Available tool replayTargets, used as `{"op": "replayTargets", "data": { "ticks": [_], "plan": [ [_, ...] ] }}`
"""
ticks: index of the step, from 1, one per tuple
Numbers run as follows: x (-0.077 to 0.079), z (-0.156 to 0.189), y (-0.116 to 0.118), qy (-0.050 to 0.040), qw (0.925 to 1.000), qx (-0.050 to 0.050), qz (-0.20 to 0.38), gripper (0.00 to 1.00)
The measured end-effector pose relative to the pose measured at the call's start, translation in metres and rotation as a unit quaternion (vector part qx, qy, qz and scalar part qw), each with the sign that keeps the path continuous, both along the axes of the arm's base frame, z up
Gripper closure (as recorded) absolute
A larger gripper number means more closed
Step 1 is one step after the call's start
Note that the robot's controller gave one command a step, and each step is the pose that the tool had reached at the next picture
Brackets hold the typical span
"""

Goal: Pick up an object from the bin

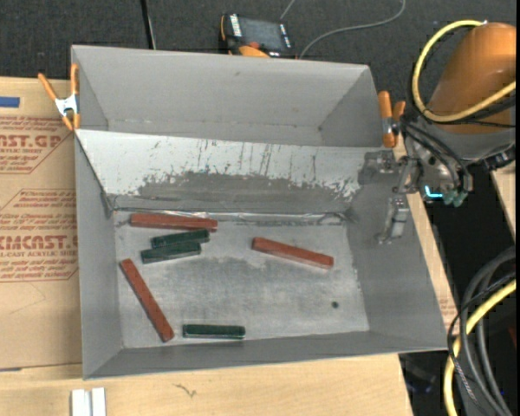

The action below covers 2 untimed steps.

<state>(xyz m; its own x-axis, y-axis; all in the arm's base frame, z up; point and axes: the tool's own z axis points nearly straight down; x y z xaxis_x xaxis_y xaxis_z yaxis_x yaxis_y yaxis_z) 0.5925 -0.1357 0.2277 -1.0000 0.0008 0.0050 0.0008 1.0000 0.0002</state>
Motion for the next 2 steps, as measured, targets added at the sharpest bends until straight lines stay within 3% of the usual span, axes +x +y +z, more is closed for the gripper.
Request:
{"op": "replayTargets", "data": {
  "ticks": [1,2],
  "plan": [
    [-0.001,-0.146,0.041,0.0001,0.9899,0.001,-0.142,0.0],
    [-0.018,-0.159,0.088,-0.0016,0.9897,0.0,-0.143,0.0]
  ]
}}
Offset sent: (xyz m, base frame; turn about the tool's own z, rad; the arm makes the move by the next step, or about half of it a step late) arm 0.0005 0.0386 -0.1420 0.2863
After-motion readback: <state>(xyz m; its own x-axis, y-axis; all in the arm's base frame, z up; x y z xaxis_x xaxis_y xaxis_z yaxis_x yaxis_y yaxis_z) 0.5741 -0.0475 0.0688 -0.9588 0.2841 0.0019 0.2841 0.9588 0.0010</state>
